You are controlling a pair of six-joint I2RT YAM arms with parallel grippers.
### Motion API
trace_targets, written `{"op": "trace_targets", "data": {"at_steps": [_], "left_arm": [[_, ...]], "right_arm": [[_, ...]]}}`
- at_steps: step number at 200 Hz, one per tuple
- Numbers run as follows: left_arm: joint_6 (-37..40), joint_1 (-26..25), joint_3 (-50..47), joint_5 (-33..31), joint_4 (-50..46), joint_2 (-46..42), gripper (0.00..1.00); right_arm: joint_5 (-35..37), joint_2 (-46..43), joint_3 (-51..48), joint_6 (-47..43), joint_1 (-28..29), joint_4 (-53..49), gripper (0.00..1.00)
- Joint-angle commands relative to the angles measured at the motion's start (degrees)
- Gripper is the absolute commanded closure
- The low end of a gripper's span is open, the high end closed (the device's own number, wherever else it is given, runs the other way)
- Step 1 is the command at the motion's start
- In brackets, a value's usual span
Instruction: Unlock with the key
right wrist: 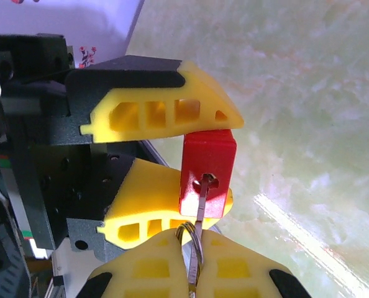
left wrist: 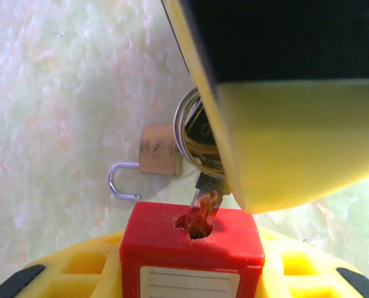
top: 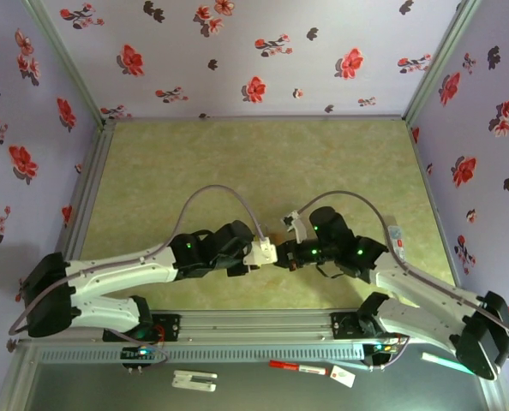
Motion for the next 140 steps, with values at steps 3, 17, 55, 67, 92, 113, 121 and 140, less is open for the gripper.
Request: {"op": "trace_targets", "data": {"at_steps": [3, 17, 55, 67, 92, 113, 121, 140], "left_arm": [[2.2, 0.4, 6.0, 7.1, 0.2, -3.9, 1.00], [3.6, 0.4, 7.9, 9.0, -0.4, -4.9, 1.00], [4.4, 1.3, 18.1, 16.3, -9.7, -3.0, 1.00], [4.2, 1.3, 20.8, 17.7, -11.3, -2.4, 1.00], [4.8, 1.3, 24.4, 18.6, -12.5, -1.7, 1.00], [2.7, 1.3, 29.4, 15.8, -15.2, 1.4, 1.00], [2.2, 1.3, 30.9, 15.1, -16.2, 2.4, 1.00], [2.0, 1.2, 32.5, 14.2, -15.5, 3.2, 1.00]], "right_arm": [[0.2, -1.5, 4.6, -8.6, 1.0, -14.7, 1.00], [0.2, -1.7, 7.4, -12.2, 1.0, -19.4, 1.00], [1.5, -0.5, 15.2, -20.9, 1.0, -28.7, 1.00], [2.0, 0.4, 17.6, -23.1, 1.0, -30.3, 1.00], [3.2, 5.0, 23.9, -28.1, 1.0, -35.5, 1.00], [5.5, 10.1, 29.0, -28.3, 1.0, -38.8, 1.00], [3.5, 12.4, 30.2, -27.7, 0.9, -39.1, 1.00], [2.5, 17.2, 31.2, -22.3, 1.1, -36.2, 1.00]]}}
